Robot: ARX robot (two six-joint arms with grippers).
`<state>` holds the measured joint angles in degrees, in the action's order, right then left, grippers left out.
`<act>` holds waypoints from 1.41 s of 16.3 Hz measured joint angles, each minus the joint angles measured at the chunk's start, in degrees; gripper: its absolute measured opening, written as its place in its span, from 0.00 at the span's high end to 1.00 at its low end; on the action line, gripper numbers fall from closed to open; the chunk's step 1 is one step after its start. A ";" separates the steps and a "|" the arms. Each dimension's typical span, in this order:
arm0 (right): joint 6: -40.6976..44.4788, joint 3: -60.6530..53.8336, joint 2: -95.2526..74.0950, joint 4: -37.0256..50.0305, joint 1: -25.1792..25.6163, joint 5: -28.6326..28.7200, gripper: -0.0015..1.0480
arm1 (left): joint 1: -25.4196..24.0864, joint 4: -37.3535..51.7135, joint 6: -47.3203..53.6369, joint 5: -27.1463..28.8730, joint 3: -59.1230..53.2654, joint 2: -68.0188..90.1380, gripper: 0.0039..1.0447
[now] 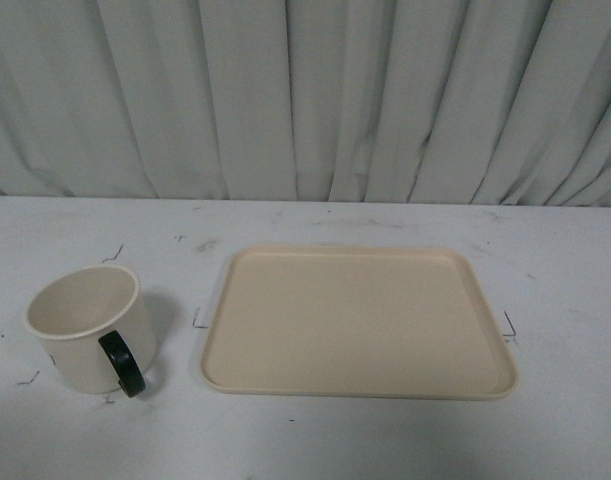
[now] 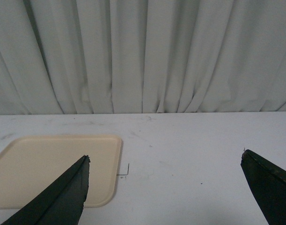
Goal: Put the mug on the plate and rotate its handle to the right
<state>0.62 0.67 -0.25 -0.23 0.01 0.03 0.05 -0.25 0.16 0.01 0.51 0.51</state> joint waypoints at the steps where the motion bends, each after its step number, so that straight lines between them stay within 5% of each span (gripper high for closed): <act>1: 0.00 0.00 0.00 -0.02 0.00 0.00 0.06 | 0.00 0.00 0.00 0.00 0.00 0.00 0.06; 9: 0.00 0.00 0.00 -0.02 0.00 0.00 0.06 | -0.17 -0.07 -0.20 -0.15 0.02 0.17 0.06; 12: 0.00 0.00 0.00 0.00 0.00 0.00 0.06 | -4.83 7.45 -1.44 -8.39 5.73 15.43 0.06; 19: 0.00 0.00 0.00 -0.02 0.00 0.00 0.06 | -3.37 5.90 -0.20 -17.38 17.25 36.33 0.06; 21: -0.02 0.00 0.00 0.00 0.00 -0.02 0.06 | -1.33 -4.46 4.61 -24.30 29.31 53.99 0.06; 22: 0.00 0.00 0.00 -0.02 0.00 -0.02 0.06 | -0.70 -5.73 6.51 -25.00 35.89 62.71 0.06; 23: -0.02 0.00 0.00 0.00 0.00 -0.02 0.06 | -1.07 -16.55 10.95 -21.99 49.59 78.99 0.06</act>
<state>0.60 0.67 -0.25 -0.23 0.01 0.01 -1.02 -16.80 11.11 -21.98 50.11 79.50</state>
